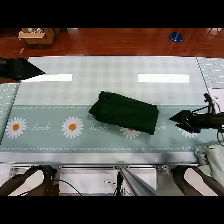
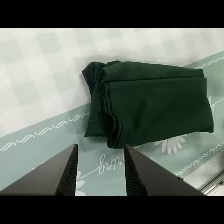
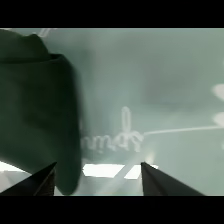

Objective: Fold the shirts.

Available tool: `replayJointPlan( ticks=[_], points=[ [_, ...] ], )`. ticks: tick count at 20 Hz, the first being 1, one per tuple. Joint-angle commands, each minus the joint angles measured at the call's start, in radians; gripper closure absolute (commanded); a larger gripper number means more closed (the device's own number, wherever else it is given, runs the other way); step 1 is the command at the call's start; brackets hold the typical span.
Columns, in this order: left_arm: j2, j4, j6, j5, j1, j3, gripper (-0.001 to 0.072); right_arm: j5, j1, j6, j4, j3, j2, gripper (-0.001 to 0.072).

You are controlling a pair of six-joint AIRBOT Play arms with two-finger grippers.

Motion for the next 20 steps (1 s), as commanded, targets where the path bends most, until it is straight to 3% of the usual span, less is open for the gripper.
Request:
replayJointPlan(
  ticks=[1,6,9,12,13,15,16,18,20],
  points=[
    [0.000,0.007,-0.021,0.000,0.001,0.000,0.0336,-0.067,-0.009,-0.101,0.232,-0.092,-0.048,0.0104],
    [0.000,0.007,-0.040,0.000,0.001,0.000,0.0336,-0.086,0.033,-0.109,0.253,-0.092,-0.125,0.0105],
    [0.000,0.007,-0.047,0.000,0.001,0.000,0.0336,-0.194,0.215,-0.108,0.287,-0.092,-0.179,0.0105],
    [0.000,0.007,-0.047,0.000,0.001,0.000,0.0336,-0.319,0.373,-0.103,0.430,-0.092,-0.235,0.0145],
    [0.000,0.007,-0.047,0.000,0.001,0.000,0.0336,-0.343,0.410,-0.104,0.478,-0.092,-0.253,0.0265],
    [0.000,0.008,-0.047,0.000,0.001,0.000,0.0336,-0.374,0.446,-0.110,0.534,-0.092,-0.267,0.0609],
    [0.000,0.008,-0.047,0.000,0.001,0.000,0.0336,-0.364,0.441,-0.125,0.562,-0.087,-0.264,0.0682],
    [0.000,0.008,-0.047,0.000,0.001,0.000,0.0336,-0.268,0.403,-0.187,0.567,-0.048,-0.232,0.0682],
    [0.000,0.008,-0.047,0.000,0.001,0.000,0.0336,-0.145,0.334,-0.178,0.566,0.016,-0.150,0.0682]
  ],
)
